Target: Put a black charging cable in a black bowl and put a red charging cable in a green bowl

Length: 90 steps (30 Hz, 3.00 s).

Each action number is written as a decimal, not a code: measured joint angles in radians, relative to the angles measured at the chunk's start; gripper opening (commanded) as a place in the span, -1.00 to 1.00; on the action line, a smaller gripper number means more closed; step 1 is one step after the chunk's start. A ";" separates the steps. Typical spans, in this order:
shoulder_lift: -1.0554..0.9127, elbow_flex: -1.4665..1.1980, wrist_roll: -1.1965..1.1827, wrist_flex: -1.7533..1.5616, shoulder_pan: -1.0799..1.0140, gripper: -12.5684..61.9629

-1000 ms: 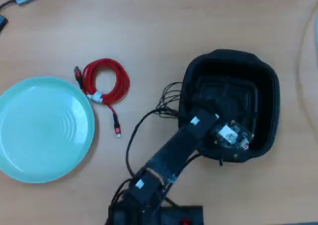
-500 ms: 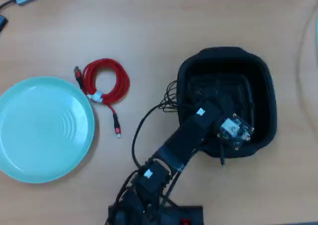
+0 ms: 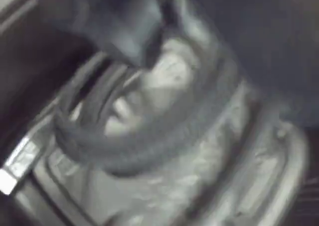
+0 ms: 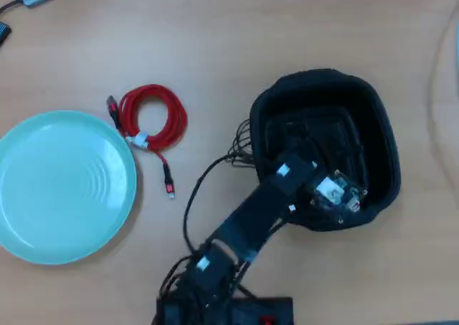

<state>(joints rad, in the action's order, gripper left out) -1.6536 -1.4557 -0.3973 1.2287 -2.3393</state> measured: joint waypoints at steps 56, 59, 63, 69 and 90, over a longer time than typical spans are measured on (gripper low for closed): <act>0.104 -0.387 1.083 -0.477 1.114 0.05; 0.127 -0.387 1.083 -0.479 1.126 0.04; 0.160 -0.383 1.081 -0.479 1.143 0.05; 0.264 -0.206 1.039 -0.448 1.152 0.05; 0.423 0.086 0.828 -0.018 1.109 0.05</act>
<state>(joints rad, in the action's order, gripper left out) -1.2303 -1.3698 0.4310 1.2103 -1.2303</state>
